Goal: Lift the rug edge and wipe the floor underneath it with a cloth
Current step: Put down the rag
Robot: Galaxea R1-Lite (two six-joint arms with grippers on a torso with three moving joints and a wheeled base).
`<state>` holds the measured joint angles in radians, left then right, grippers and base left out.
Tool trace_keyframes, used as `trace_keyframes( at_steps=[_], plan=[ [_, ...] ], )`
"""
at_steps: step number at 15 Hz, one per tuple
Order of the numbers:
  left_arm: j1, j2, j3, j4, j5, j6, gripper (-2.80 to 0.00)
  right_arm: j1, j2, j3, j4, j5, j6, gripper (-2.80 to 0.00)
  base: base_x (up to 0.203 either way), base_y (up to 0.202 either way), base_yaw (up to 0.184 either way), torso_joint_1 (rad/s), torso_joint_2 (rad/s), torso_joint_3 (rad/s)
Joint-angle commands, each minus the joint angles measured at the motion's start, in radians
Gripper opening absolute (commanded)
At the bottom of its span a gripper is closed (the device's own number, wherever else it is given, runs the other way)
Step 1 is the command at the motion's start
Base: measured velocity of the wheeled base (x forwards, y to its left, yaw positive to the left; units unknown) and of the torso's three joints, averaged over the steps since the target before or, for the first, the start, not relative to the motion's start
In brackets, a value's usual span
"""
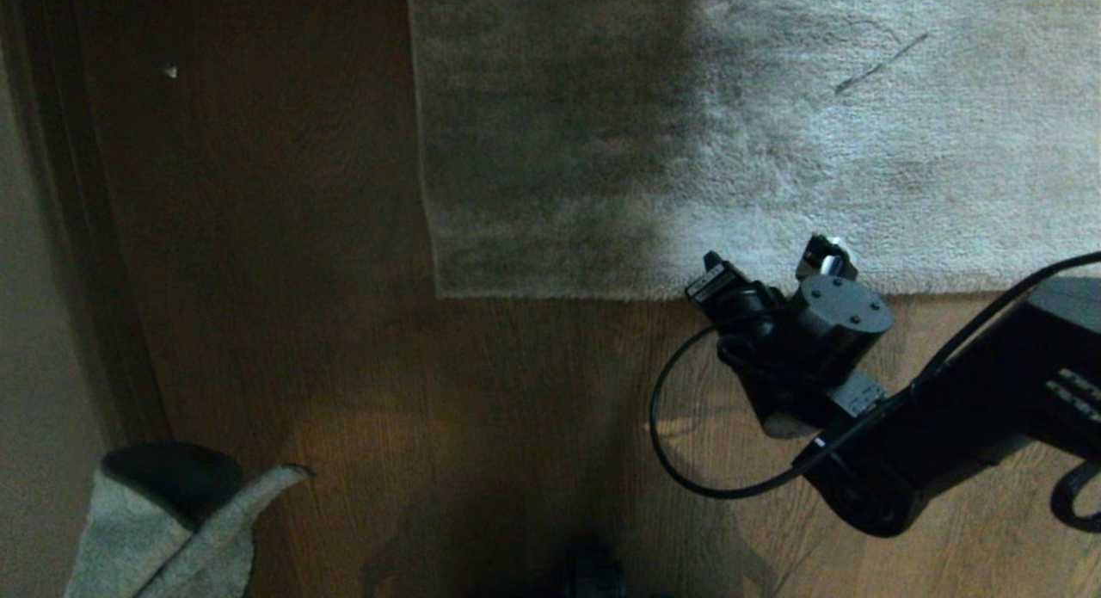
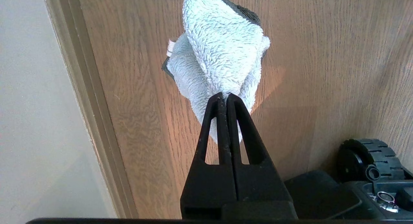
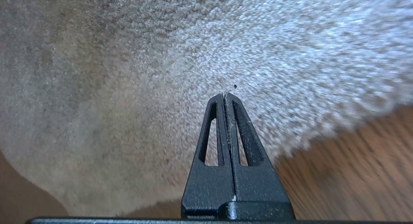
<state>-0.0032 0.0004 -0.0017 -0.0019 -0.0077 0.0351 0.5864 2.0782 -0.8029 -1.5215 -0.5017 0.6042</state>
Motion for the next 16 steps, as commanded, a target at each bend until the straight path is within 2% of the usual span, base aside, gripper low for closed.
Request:
trace_keyframes(
  at_steps=[1, 7, 16],
  plan=[
    [0.0, 0.0, 0.0, -0.001, 0.0, 0.0, -2.8, 0.001, 0.048, -0.054, -0.048, -0.003, 0.003, -2.8, 0.0, 0.0, 0.0, 0.0, 0.0, 0.0],
    [0.0, 0.0, 0.0, 0.0, 0.0, 0.0, -2.8, 0.003, 0.117, -0.182, -0.048, -0.004, 0.003, -2.8, 0.0, 0.0, 0.0, 0.0, 0.0, 0.0],
    [0.0, 0.0, 0.0, 0.0, 0.0, 0.0, -2.8, 0.067, 0.132, -0.176, -0.048, -0.006, 0.024, -2.8, 0.0, 0.0, 0.0, 0.0, 0.0, 0.0]
  ],
)
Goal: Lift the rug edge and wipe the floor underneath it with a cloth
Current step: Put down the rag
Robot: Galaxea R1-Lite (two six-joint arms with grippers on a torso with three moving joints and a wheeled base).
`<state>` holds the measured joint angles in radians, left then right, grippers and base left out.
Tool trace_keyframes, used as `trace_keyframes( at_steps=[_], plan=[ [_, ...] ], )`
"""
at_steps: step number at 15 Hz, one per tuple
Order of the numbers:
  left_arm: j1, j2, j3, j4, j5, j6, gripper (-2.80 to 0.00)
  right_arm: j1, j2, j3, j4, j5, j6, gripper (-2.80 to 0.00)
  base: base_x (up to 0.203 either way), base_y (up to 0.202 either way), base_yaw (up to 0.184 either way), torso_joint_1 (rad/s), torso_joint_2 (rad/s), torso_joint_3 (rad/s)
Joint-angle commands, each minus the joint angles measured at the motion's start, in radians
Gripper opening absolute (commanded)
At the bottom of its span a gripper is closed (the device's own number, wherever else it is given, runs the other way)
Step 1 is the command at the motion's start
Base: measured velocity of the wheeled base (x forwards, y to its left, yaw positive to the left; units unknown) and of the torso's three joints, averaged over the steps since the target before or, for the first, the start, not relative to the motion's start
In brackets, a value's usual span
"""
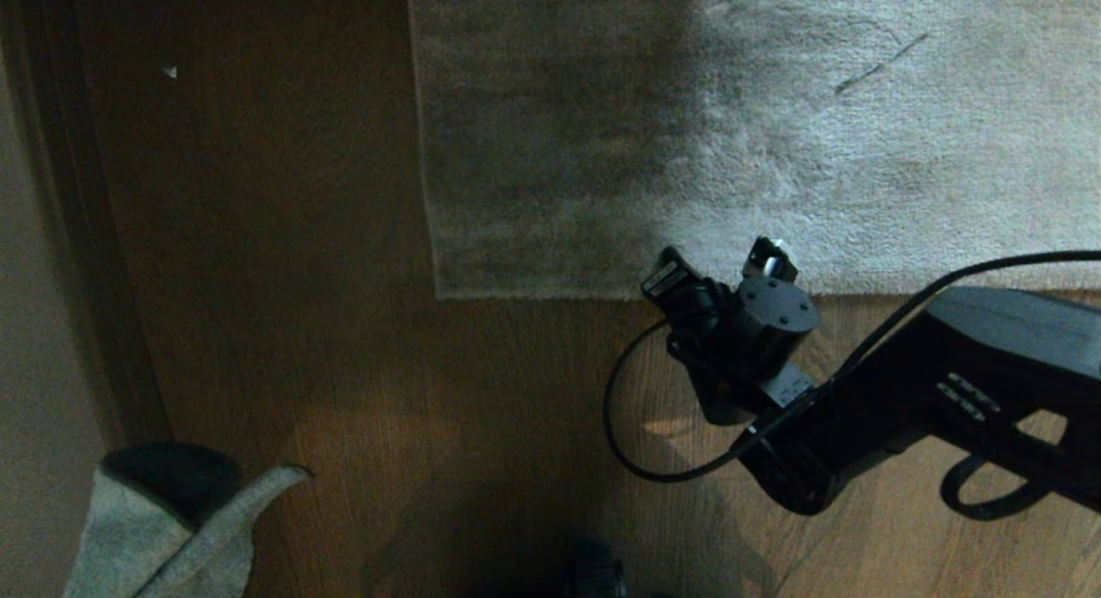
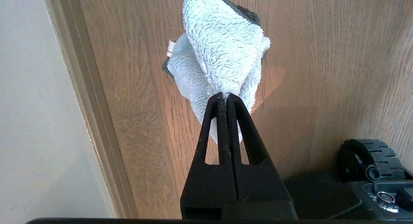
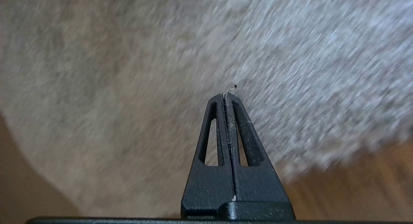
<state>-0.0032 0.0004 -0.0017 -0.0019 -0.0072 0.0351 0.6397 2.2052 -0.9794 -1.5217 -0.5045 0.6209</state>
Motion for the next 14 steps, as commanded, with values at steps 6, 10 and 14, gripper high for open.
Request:
trace_keyframes(
  at_steps=[6, 10, 14],
  plan=[
    [0.0, 0.0, 0.0, 0.0, 0.0, 0.0, -2.8, 0.018, 0.018, 0.076, -0.048, -0.022, 0.042, -2.8, 0.0, 0.0, 0.0, 0.0, 0.0, 0.0],
    [0.0, 0.0, 0.0, 0.0, 0.0, 0.0, -2.8, 0.014, 0.016, 0.087, -0.048, -0.031, 0.05, -2.8, 0.0, 0.0, 0.0, 0.0, 0.0, 0.0],
    [0.0, 0.0, 0.0, -0.001, 0.0, 0.0, -2.8, -0.006, 0.016, 0.075, -0.048, -0.032, 0.054, -2.8, 0.0, 0.0, 0.0, 0.0, 0.0, 0.0]
  ],
)
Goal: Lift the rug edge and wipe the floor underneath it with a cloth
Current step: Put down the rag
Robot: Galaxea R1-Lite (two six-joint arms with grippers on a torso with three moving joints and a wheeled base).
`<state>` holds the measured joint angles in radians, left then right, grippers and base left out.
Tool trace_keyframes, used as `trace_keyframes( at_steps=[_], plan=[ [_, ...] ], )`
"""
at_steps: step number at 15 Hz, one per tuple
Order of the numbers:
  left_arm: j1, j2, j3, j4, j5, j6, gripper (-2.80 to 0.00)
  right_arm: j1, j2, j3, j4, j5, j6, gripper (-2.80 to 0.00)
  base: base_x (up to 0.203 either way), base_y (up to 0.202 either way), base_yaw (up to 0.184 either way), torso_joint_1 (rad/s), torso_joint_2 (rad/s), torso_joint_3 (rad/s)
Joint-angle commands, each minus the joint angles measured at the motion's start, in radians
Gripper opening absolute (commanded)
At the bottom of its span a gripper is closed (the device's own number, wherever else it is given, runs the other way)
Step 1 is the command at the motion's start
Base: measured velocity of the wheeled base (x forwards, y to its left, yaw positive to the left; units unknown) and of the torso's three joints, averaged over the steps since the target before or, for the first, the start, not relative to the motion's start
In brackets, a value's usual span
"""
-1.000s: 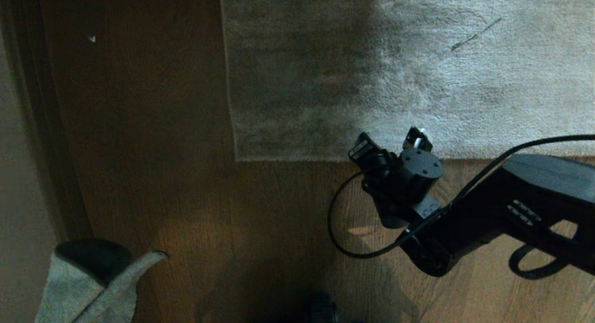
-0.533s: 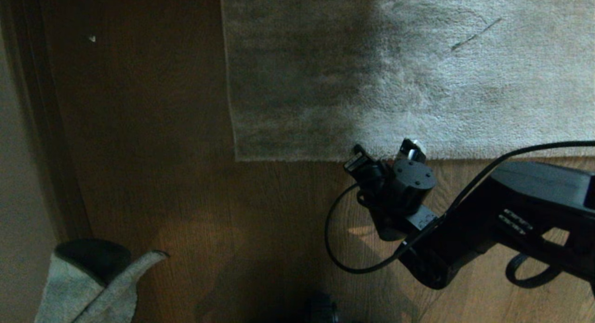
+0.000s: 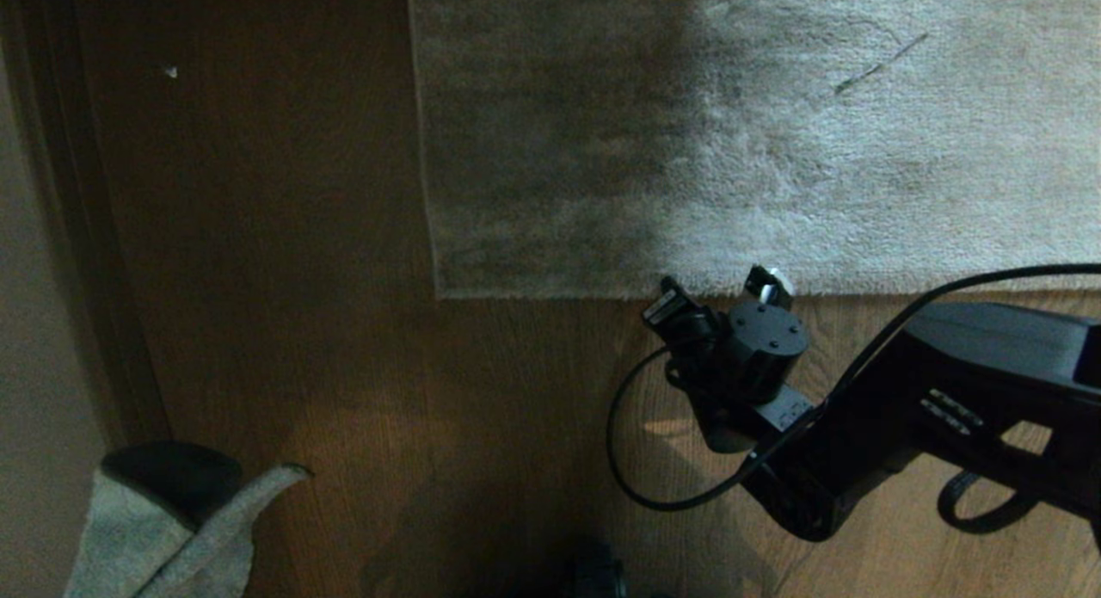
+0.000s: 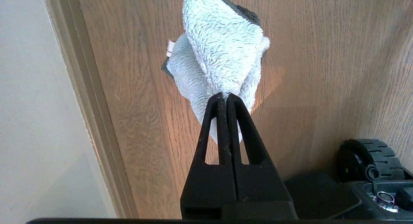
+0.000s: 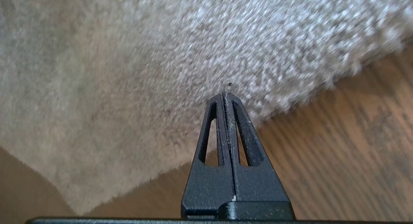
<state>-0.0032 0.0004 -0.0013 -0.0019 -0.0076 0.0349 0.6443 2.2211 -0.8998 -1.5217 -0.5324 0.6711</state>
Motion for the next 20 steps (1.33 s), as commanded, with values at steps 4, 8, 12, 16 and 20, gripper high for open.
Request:
trace_keyframes(
  at_steps=[4, 8, 12, 16, 20],
  plan=[
    [0.0, 0.0, 0.0, 0.0, 0.0, 0.0, -2.8, -0.079, 0.001, -0.025, -0.048, -0.003, 0.005, -2.8, 0.0, 0.0, 0.0, 0.0, 0.0, 0.0],
    [0.0, 0.0, 0.0, -0.001, 0.0, 0.0, -2.8, -0.098, 0.006, -0.024, -0.048, -0.001, 0.008, -2.8, 0.0, 0.0, 0.0, 0.0, 0.0, 0.0],
    [0.0, 0.0, 0.0, -0.001, 0.0, 0.0, -2.8, -0.098, 0.008, -0.019, -0.048, 0.0, 0.008, -2.8, 0.0, 0.0, 0.0, 0.0, 0.0, 0.0],
    [0.0, 0.0, 0.0, -0.001, 0.0, 0.0, -2.8, -0.098, -0.034, -0.023, -0.048, 0.003, 0.005, -2.8, 0.0, 0.0, 0.0, 0.0, 0.0, 0.0],
    [0.0, 0.0, 0.0, -0.001, 0.0, 0.0, -2.8, -0.098, -0.129, -0.003, -0.048, 0.006, -0.02, -2.8, 0.0, 0.0, 0.0, 0.0, 0.0, 0.0]
  ],
)
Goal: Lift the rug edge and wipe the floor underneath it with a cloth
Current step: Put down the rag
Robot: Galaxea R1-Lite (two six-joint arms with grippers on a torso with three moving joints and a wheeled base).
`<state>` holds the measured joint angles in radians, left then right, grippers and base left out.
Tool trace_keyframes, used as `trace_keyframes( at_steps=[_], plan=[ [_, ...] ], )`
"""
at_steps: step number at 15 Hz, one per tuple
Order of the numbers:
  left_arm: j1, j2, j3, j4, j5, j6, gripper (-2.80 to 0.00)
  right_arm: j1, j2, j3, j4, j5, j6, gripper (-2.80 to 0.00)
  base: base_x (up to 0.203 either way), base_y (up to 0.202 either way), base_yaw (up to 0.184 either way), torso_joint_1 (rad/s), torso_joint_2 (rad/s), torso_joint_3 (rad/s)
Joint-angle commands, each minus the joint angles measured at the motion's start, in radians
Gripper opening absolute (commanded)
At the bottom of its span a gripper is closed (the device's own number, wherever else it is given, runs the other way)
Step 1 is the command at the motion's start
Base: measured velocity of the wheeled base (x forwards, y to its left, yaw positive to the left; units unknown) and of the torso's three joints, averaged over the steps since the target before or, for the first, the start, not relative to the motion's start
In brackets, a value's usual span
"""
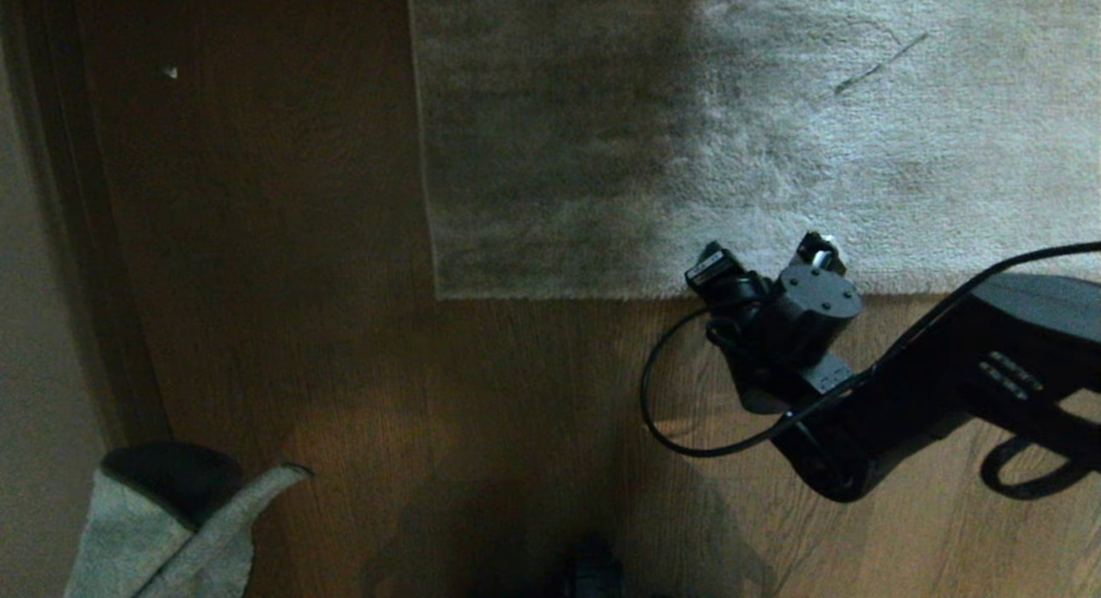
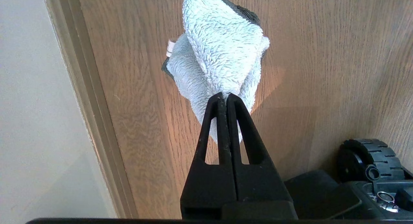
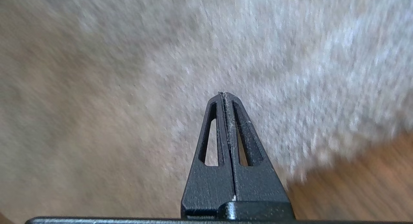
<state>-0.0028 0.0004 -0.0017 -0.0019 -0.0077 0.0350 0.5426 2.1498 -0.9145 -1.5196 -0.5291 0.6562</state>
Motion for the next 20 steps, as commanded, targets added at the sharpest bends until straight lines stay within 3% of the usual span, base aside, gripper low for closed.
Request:
trace_keyframes(
  at_steps=[1, 11, 15, 20],
  plan=[
    [0.0, 0.0, 0.0, -0.001, 0.0, 0.0, -2.8, 0.004, -0.087, 0.03, -0.05, 0.003, -0.021, -2.8, 0.0, 0.0, 0.0, 0.0, 0.0, 0.0],
    [0.0, 0.0, 0.0, -0.001, 0.0, 0.0, -2.8, 0.004, -0.373, 0.31, -0.05, 0.003, -0.133, -2.8, 0.0, 0.0, 0.0, 0.0, 0.0, 0.0],
    [0.0, 0.0, 0.0, -0.001, 0.0, 0.0, -2.8, 0.004, -0.408, 0.421, -0.05, 0.003, -0.254, -2.8, 0.0, 0.0, 0.0, 0.0, 0.0, 0.0],
    [0.0, 0.0, 0.0, 0.0, 0.0, 0.0, -2.8, -0.006, -0.529, 0.54, -0.05, -0.001, -0.339, -2.8, 0.0, 0.0, 0.0, 0.0, 0.0, 0.0]
  ],
)
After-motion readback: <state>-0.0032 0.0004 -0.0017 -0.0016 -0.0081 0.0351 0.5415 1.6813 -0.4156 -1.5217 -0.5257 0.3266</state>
